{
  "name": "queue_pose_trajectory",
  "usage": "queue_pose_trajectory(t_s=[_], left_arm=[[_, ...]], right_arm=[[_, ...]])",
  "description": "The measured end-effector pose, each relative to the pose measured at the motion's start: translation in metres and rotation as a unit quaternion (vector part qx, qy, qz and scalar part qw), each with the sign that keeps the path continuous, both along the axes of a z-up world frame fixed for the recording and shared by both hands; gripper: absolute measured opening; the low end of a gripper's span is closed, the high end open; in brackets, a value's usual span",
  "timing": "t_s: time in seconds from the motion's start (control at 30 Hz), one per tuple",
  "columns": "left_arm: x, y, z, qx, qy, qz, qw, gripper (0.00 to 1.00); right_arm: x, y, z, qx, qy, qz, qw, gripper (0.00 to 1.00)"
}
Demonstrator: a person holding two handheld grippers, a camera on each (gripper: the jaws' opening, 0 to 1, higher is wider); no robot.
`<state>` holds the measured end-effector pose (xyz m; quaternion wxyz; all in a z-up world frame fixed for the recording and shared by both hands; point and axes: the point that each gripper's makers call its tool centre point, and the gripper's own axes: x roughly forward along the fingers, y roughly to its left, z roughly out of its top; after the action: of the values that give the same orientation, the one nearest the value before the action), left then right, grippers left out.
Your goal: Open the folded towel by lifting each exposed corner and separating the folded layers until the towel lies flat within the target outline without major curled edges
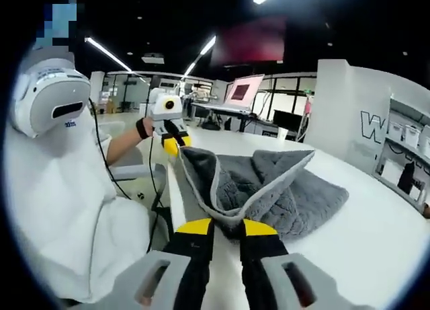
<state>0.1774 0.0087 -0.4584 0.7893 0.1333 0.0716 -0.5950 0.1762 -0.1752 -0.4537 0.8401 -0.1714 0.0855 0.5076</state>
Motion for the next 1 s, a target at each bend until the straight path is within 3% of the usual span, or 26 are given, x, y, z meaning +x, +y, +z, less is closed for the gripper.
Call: queue_pose_trajectory(t_s=[0.3, 0.63, 0.83, 0.93, 1.0], left_arm=[[-0.002, 0.001, 0.009, -0.010, 0.001, -0.002, 1.0000, 0.13], [-0.002, 0.002, 0.018, -0.024, -0.007, 0.005, 0.9997, 0.13], [0.003, 0.004, 0.020, -0.025, -0.008, 0.019, 0.9995, 0.15], [0.005, 0.002, 0.021, -0.029, -0.009, 0.022, 0.9993, 0.17], [0.005, 0.000, 0.024, -0.042, -0.005, 0.023, 0.9988, 0.16]], right_arm=[[-0.006, -0.002, 0.012, 0.007, -0.013, 0.008, 0.9999, 0.16], [0.001, -0.004, 0.025, 0.008, -0.055, -0.013, 0.9984, 0.20], [0.013, -0.003, 0.028, 0.034, -0.045, -0.044, 0.9975, 0.21], [0.012, 0.001, 0.022, 0.021, -0.045, -0.039, 0.9980, 0.24], [0.015, 0.003, 0.024, 0.033, -0.043, -0.042, 0.9976, 0.24]])
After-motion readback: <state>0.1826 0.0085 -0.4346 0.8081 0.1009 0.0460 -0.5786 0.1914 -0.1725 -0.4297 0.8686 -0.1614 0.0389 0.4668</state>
